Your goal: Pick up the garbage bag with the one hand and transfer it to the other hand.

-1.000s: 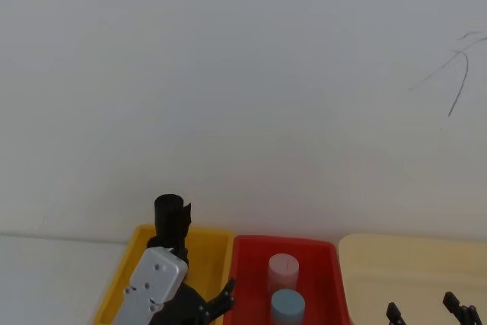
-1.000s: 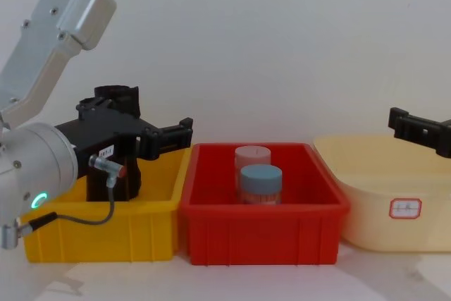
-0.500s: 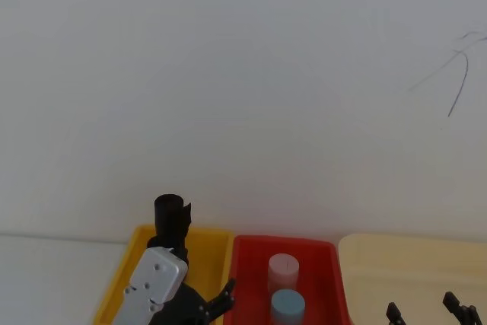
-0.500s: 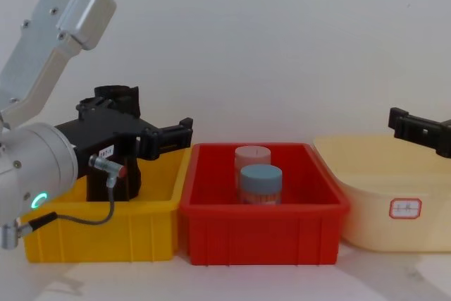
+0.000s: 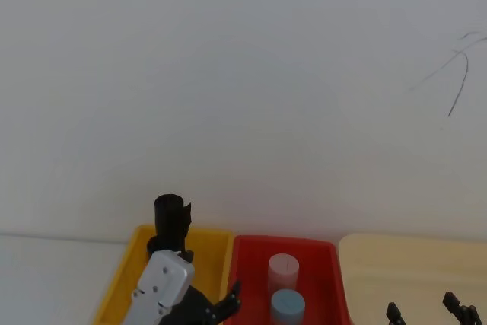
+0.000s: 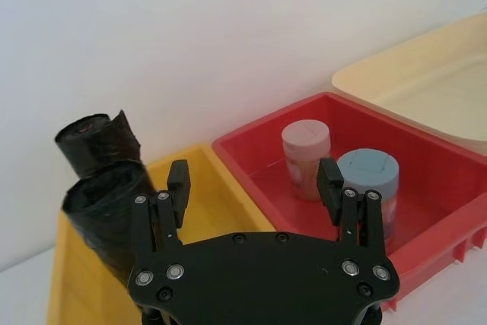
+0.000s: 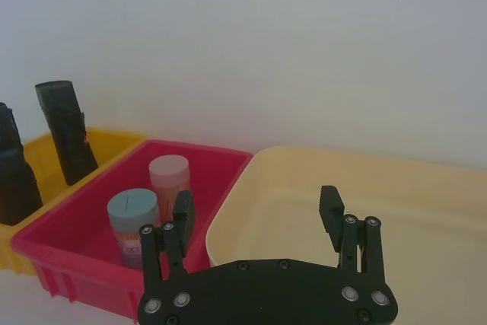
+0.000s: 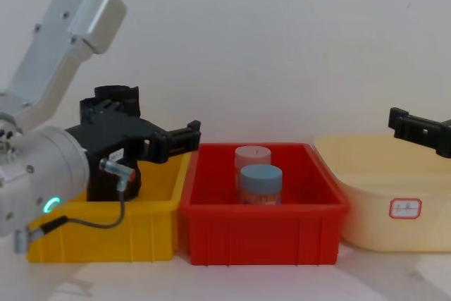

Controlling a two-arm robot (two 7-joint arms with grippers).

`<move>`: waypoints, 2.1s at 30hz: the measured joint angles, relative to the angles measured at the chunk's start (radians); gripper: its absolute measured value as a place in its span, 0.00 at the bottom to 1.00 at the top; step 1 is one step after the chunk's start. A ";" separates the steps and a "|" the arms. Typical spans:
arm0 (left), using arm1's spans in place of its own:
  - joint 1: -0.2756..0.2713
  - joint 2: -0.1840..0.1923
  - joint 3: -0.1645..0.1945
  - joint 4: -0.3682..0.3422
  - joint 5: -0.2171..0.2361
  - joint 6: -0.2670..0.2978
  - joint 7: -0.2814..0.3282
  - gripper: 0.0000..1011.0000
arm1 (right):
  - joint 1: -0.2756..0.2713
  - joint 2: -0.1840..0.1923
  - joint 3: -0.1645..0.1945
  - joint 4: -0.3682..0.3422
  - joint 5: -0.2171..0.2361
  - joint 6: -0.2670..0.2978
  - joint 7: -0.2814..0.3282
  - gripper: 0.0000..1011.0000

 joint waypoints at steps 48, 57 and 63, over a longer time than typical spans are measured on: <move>0.228 -0.076 -0.090 -0.158 0.091 0.080 0.257 0.99 | 0.000 0.000 0.000 0.000 0.000 0.000 0.000 0.99; 0.222 -0.085 -0.116 -0.143 0.042 0.083 0.212 0.99 | 0.000 0.000 0.000 0.000 0.000 0.000 0.000 0.99; 0.200 -0.097 -0.124 -0.110 0.014 0.066 0.176 0.99 | 0.000 0.000 0.000 0.000 0.000 0.000 0.000 0.99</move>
